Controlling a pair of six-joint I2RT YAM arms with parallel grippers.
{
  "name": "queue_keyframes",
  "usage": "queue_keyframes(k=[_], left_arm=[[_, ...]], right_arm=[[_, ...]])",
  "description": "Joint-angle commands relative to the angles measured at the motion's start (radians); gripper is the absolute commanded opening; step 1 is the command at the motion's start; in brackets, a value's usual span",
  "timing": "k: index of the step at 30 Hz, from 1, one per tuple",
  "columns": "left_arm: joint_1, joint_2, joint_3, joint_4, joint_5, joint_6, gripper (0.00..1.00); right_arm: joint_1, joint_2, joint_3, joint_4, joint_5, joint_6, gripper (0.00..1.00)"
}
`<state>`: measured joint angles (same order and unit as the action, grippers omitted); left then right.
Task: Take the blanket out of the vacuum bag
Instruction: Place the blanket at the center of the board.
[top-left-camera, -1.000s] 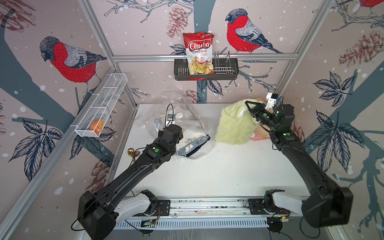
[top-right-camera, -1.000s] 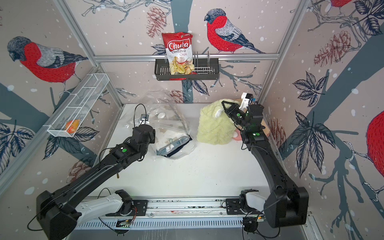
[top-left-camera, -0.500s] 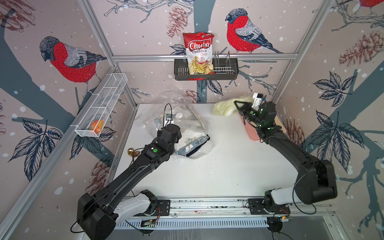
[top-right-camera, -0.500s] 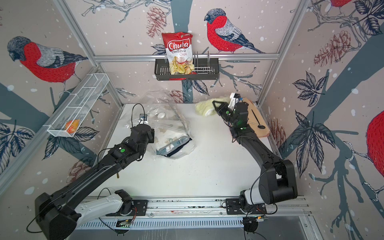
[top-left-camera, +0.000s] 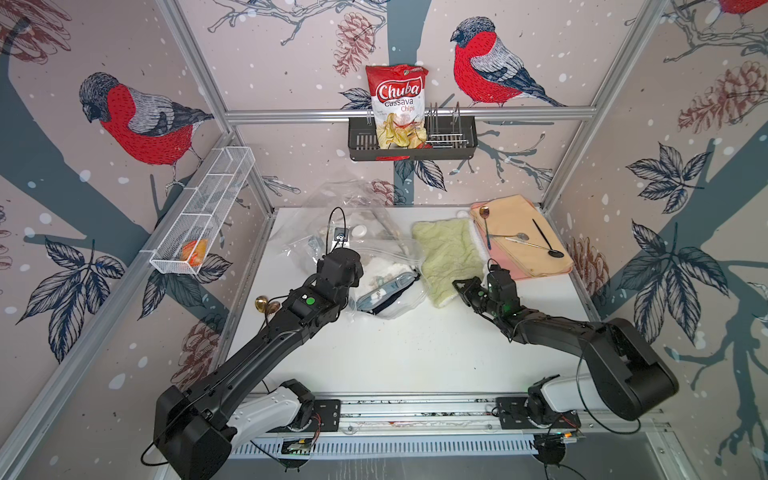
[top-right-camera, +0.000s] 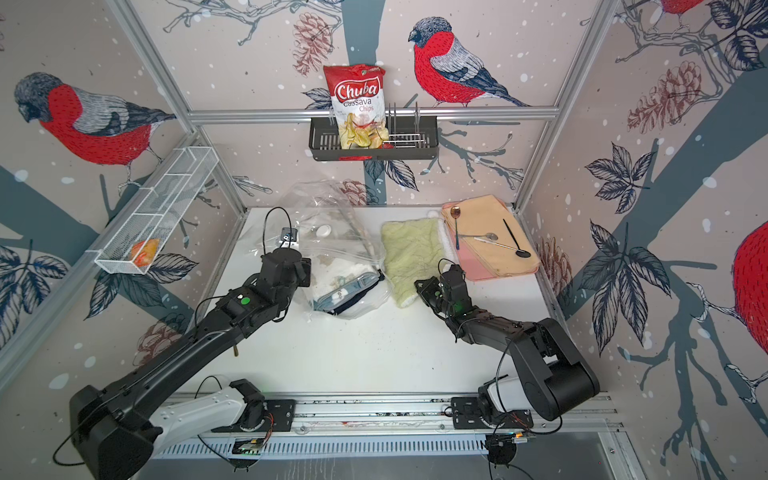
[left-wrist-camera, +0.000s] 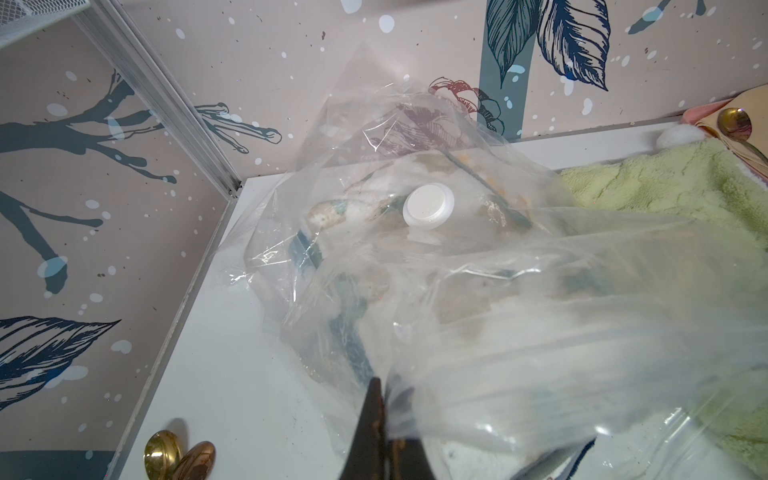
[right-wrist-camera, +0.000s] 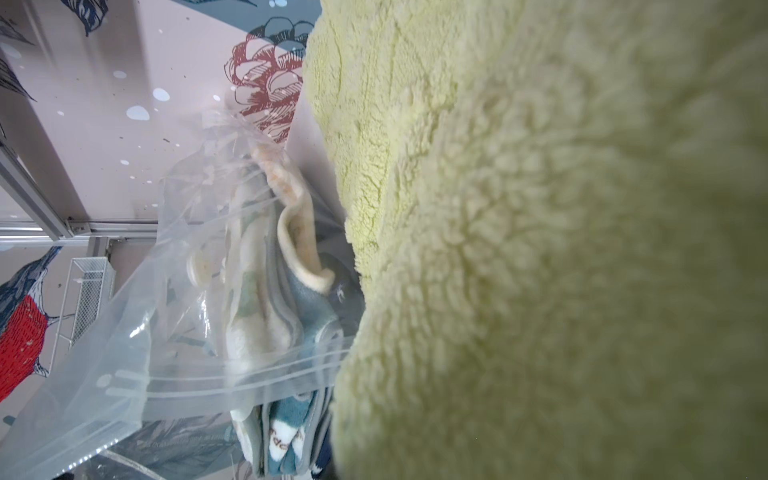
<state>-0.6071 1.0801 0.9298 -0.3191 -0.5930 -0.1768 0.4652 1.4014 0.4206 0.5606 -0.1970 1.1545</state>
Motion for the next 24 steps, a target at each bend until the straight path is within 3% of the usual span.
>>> queue_keyframes(k=[1,2,4,9,14,19,24], left_arm=[[0.001,-0.003,0.009,0.03,0.006,-0.004,0.0],[0.001,-0.003,0.009,0.029,0.007,-0.004,0.0],[0.001,-0.006,0.011,0.03,0.01,-0.003,0.0],[0.001,-0.014,0.013,0.03,0.024,-0.006,0.0],[0.001,-0.022,0.012,0.033,0.028,-0.005,0.0],[0.001,-0.019,0.012,0.032,0.032,-0.004,0.0],[0.001,-0.013,0.014,0.031,0.039,-0.004,0.0]], right_arm=[[0.004,-0.004,-0.027,0.007,-0.027,0.017,0.43],[-0.004,-0.015,-0.035,-0.016,-0.046,0.016,0.52],[-0.022,-0.06,-0.048,-0.096,-0.077,-0.008,0.61],[-0.107,-0.338,-0.106,-0.384,-0.102,-0.069,0.7],[-0.204,-0.621,-0.116,-0.626,-0.045,-0.137,0.79],[-0.319,-0.639,-0.067,-0.729,-0.108,-0.224,0.78],[-0.285,-0.569,-0.083,-0.7,-0.178,-0.221,0.71]])
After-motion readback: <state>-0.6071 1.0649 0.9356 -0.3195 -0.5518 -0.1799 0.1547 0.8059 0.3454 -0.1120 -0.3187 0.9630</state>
